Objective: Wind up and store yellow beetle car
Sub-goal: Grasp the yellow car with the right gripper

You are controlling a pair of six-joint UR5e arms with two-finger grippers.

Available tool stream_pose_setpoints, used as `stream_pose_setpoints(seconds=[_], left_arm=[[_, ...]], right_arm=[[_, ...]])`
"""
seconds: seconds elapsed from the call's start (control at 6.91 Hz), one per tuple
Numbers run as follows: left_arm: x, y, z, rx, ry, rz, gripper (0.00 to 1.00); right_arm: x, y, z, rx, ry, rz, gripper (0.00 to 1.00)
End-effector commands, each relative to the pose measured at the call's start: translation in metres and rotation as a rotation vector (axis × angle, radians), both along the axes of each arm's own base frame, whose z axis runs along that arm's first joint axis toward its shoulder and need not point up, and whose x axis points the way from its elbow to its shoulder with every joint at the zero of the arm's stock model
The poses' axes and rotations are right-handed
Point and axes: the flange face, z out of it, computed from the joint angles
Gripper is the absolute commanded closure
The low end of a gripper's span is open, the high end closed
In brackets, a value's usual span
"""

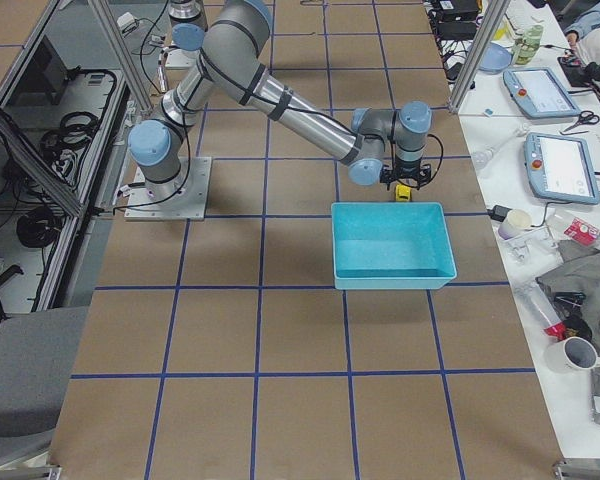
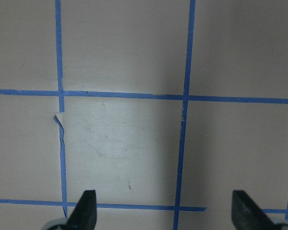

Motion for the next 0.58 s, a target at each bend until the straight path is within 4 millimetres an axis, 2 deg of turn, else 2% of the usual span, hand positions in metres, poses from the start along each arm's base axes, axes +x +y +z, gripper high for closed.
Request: stream_pose_setpoints(seconds=[0.0,0.14,0.29,0.43], left_arm=[[0.001,0.001,0.001,-0.002,0.001,0.000,0.00],[-0.001,0.000,0.001,-0.004,0.001,-0.003,0.00],[-0.001,0.001,0.000,-0.001,0.000,-0.003,0.00],[0.000,0.001,0.000,0.001,0.000,-0.010,0.00]], right_arm=[[0.002,-0.004,-0.017,-0.010,-0.024,0.009,0.14],[0.002,-0.001,-0.016,-0.005,-0.023,0.004,0.51],[0.002,0.000,-0.007,-0.013,-0.020,0.003,0.62],[0.002,0.002,0.004,-0.019,-0.007,-0.008,0.77]])
